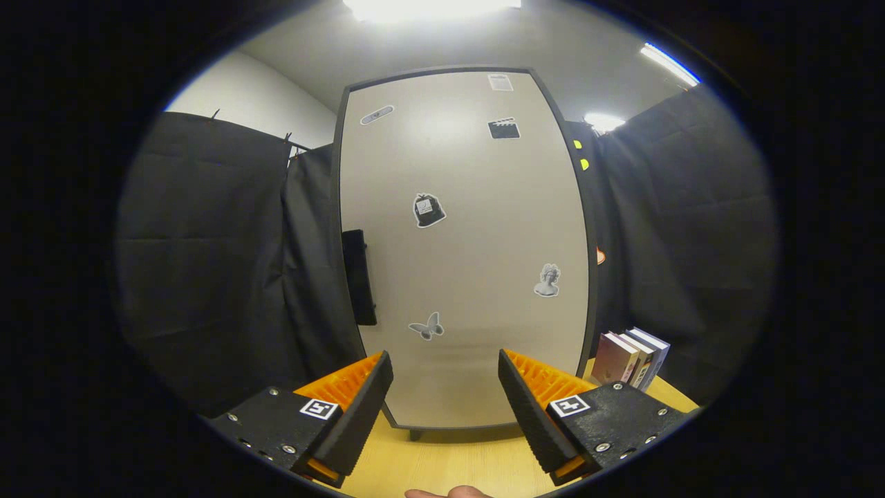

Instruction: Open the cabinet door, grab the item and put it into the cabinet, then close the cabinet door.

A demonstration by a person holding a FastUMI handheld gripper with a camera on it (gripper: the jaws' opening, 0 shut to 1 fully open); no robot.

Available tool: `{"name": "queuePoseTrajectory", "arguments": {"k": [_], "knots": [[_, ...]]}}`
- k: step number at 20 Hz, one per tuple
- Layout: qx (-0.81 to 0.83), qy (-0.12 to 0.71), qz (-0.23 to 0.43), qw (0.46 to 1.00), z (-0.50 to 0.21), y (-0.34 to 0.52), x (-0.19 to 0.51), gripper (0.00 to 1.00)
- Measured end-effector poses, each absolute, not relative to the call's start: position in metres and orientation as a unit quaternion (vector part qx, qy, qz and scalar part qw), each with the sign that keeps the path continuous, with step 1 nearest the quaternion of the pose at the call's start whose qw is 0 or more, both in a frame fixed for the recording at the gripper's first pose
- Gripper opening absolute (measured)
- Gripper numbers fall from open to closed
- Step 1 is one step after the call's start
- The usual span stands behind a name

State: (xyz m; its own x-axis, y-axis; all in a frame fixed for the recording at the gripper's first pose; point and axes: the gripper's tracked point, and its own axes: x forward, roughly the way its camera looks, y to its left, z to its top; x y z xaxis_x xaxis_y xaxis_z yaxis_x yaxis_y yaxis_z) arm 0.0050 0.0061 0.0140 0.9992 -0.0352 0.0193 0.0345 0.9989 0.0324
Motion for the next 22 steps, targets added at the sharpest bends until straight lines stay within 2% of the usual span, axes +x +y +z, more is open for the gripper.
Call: {"name": "queuePoseTrajectory", "arguments": {"k": [11, 22], "knots": [[0.009, -0.012, -0.016, 1.000, 0.026, 0.024, 0.027, 0.95], [-0.045, 0.006, 0.006, 0.999, 0.023, 0.088, 0.096, 0.95]]}}
